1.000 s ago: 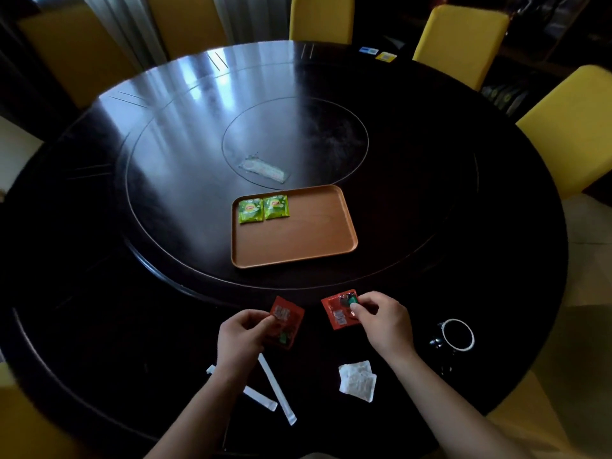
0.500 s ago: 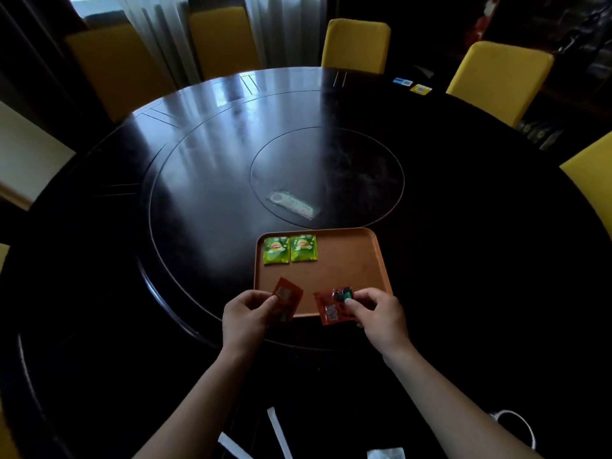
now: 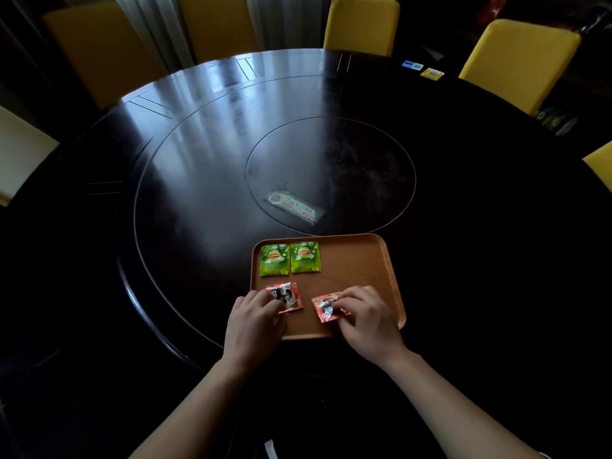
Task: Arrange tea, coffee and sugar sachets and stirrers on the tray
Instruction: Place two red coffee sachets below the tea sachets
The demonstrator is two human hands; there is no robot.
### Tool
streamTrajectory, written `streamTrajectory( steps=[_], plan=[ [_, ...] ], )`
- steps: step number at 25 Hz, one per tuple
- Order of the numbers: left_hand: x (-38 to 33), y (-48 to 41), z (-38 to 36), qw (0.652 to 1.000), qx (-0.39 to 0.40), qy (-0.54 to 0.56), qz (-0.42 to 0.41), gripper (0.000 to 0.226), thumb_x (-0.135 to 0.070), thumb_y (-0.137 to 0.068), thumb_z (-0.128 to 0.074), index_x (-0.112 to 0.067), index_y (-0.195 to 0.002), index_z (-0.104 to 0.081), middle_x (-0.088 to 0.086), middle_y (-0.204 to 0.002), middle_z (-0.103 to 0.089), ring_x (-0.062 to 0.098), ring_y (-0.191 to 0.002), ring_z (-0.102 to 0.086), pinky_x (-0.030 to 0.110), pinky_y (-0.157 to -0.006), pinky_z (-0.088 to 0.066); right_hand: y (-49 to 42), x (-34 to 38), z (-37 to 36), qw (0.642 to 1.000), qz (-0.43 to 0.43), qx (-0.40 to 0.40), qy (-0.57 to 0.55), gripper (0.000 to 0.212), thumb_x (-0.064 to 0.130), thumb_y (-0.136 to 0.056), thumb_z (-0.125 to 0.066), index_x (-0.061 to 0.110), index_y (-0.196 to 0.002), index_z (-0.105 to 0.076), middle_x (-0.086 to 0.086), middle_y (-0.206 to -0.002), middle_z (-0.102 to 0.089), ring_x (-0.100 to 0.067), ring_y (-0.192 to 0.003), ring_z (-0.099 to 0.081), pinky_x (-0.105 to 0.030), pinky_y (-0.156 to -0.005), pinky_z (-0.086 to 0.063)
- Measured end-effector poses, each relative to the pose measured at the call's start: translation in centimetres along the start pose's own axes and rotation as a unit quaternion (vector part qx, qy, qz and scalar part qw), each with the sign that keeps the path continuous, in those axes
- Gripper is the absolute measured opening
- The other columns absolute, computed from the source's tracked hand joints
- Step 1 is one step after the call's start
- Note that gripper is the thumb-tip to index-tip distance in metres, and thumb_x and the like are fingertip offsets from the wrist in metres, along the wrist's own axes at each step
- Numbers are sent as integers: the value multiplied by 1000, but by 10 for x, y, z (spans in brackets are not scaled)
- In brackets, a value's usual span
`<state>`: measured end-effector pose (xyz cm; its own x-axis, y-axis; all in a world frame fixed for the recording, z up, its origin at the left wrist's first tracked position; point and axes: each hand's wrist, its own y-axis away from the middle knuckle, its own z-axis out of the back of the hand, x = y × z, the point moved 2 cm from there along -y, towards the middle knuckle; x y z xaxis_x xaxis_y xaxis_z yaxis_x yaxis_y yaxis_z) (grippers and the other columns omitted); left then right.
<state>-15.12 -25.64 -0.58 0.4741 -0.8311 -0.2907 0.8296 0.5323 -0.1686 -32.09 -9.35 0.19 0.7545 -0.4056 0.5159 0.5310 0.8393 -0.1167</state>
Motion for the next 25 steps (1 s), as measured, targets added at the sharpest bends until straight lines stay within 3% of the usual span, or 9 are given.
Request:
streamTrajectory(
  steps=[3, 5, 8, 12, 16, 19, 24, 25],
  plan=[
    [4, 3, 4, 999, 16, 28, 7, 19, -28, -82, -66, -19, -97, -73, 3, -101, -67, 26, -92, -62, 39, -75, -54, 1, -9, 0, 999, -15, -8, -31, 27, 4, -72, -72, 17, -96, -77, 4, -101, -71, -17, -96, -59, -30, -81, -52],
    [7, -3, 1, 998, 59, -2, 2, 30, -20, -78, -75, -19, -109, -72, 9, -117, -67, 31, -106, -63, 42, -84, -56, -2, -12, 1, 999, -10, -2, -37, 29, 1, -72, -72, 16, -96, -77, 3, -103, -71, -16, -96, -60, -33, -81, -54],
    [10, -11, -7, 992, 113, -62, -14, 40, -30, -83, -74, -25, -122, -67, 11, -131, -63, 34, -116, -61, 45, -91, -51, -6, -11, 1, 999, -3, 31, -21, 27, 7, -75, -74, 17, -100, -77, 5, -106, -70, -15, -99, -59, -31, -84, -54],
    [8, -6, -10, 989, 98, -112, -25, 35, -41, -86, -67, -31, -120, -66, 7, -118, -65, 29, -101, -61, 46, -87, -44, -6, -9, 0, 999, -23, 33, -29, 27, 8, -79, -71, 18, -104, -76, 5, -105, -69, -15, -98, -59, -31, -85, -53],
    [6, -6, -11, 990, 89, -104, -33, 40, -47, -91, -50, -27, -122, -65, 7, -121, -65, 29, -106, -61, 46, -89, -47, -16, -9, -4, 998, 19, 55, 22, 27, 13, -87, -69, 19, -113, -73, 2, -123, -68, -22, -111, -57, -42, -92, -52],
    [5, -9, -14, 990, 108, -88, -30, 42, -48, -88, -63, -25, -123, -65, 8, -123, -65, 30, -108, -61, 44, -89, -49, -20, -4, -6, 994, -1, 97, 57, 33, 32, -87, -70, 22, -118, -69, 4, -128, -63, -22, -116, -52, -43, -96, -47],
    [13, -19, -12, 990, 112, -13, -81, 18, -32, -81, -71, -23, -96, -74, 2, -121, -70, 28, -121, -61, 39, -107, -38, -26, -3, -12, 991, -23, 83, 105, 34, 42, -84, -72, 24, -113, -69, 2, -113, -60, -21, -101, -53, -38, -85, -49],
    [13, -20, -9, 992, 97, 17, -73, 14, -27, -78, -75, -20, -90, -73, 3, -118, -71, 30, -118, -63, 40, -104, -41, -27, -3, -11, 991, -33, 76, 103, 35, 42, -83, -72, 25, -113, -69, 2, -110, -59, -21, -100, -52, -37, -84, -48]
  ],
)
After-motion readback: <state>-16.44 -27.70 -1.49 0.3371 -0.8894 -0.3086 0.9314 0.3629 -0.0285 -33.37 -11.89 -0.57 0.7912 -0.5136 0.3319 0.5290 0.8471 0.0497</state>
